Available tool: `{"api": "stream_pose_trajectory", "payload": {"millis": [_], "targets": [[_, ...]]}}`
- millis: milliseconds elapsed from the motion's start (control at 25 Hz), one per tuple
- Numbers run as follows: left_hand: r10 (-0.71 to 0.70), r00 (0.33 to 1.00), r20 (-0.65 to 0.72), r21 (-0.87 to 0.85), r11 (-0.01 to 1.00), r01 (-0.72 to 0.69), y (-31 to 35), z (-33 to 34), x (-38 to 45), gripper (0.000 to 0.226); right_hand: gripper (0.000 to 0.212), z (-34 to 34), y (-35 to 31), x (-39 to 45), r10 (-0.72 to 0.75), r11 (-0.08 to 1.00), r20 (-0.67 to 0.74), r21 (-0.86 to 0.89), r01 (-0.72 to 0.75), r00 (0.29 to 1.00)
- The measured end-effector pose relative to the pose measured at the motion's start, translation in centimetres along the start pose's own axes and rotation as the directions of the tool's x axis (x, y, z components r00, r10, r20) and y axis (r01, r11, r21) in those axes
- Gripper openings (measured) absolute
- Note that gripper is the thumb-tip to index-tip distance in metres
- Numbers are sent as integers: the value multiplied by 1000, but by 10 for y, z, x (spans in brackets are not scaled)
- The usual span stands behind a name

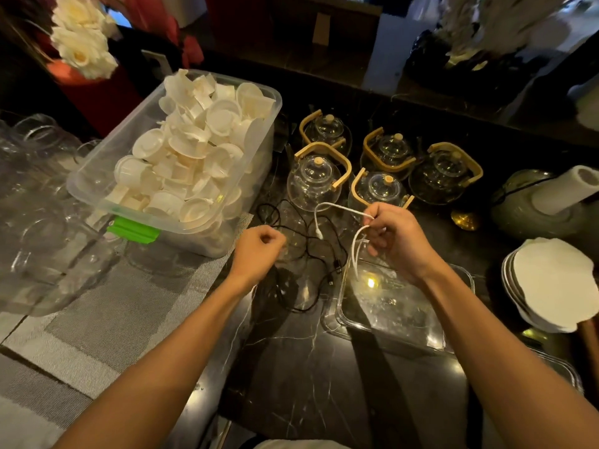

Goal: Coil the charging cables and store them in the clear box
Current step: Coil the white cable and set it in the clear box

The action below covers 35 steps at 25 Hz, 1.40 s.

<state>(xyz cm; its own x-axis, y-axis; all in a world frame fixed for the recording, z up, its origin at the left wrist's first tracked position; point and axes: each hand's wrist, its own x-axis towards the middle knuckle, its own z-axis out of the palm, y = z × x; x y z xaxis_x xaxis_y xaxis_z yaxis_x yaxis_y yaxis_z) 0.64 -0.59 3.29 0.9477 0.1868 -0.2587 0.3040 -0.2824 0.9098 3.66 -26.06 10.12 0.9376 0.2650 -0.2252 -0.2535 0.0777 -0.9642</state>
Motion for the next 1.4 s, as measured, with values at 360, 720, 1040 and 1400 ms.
{"api": "stream_pose_trajectory", "payload": {"millis": [360, 720, 1040, 1400], "targets": [[-57, 861, 505, -645, 638, 421, 95, 66, -18, 53, 8, -27, -5, -44, 3, 880, 170, -468, 78, 985], [14, 843, 538, -657, 634, 408, 129, 123, -22, 27, 61, -94, 42, -101, 281, 670, -46, -705, -230, 959], [54, 760, 648, -519, 761, 389, 116, 165, -53, 29, 31, -93, 33, -94, 26, 855, -181, -505, -115, 983], [76, 792, 606, -682, 562, 468, 119, 165, -40, 36, 40, -65, 61, -104, 188, 969, -19, 165, -182, 982]]}}
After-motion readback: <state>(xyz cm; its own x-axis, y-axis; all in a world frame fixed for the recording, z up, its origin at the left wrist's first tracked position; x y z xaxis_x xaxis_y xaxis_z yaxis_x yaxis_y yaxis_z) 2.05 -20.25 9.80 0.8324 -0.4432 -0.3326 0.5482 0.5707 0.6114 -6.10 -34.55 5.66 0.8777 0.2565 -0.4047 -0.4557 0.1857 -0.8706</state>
